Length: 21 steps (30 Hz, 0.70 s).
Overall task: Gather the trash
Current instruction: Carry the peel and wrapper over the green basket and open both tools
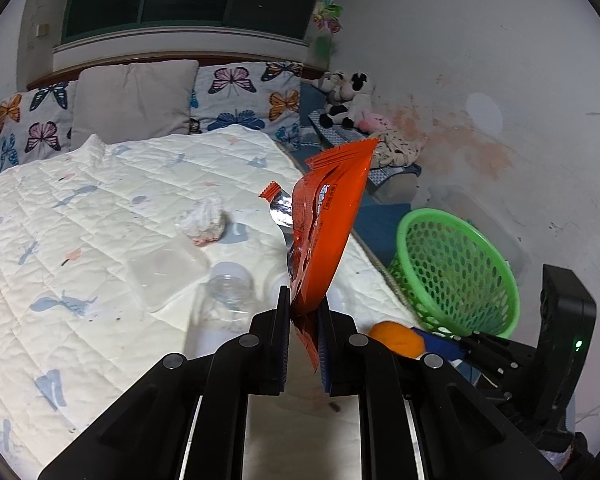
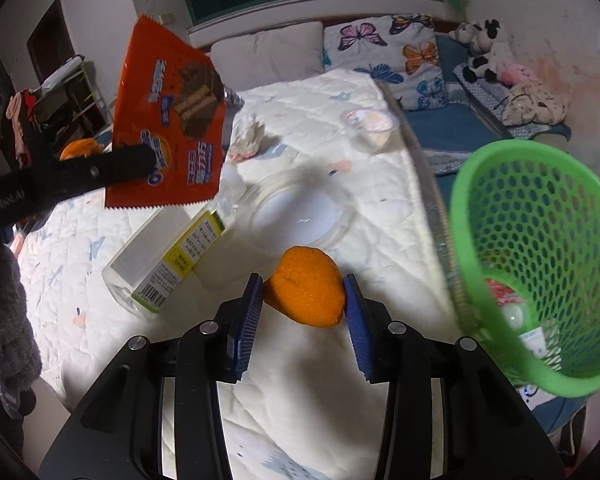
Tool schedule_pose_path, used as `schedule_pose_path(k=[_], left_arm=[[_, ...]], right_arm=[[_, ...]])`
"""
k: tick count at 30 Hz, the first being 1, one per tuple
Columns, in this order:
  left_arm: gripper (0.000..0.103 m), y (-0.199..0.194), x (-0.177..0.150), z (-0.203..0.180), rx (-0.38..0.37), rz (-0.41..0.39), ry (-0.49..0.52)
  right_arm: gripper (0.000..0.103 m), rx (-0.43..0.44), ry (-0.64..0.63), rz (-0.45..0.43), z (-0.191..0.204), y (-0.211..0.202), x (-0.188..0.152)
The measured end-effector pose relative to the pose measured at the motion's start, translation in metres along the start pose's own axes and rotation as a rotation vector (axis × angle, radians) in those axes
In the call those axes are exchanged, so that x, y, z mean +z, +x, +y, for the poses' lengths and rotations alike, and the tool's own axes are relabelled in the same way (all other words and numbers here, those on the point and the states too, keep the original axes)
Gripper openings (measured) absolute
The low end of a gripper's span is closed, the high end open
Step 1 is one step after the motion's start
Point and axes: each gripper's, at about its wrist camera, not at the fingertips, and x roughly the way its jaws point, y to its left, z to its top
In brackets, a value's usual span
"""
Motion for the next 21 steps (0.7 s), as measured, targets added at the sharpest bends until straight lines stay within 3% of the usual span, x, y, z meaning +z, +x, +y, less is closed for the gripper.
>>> schedule_pose_path(k=[21], left_arm=[[0.012, 0.042, 0.019, -0.083, -0.109, 0.04, 0.101]], right_arm=[[0.042, -0.186, 0.159, -0.051, -0.104, -0.036, 0.006]])
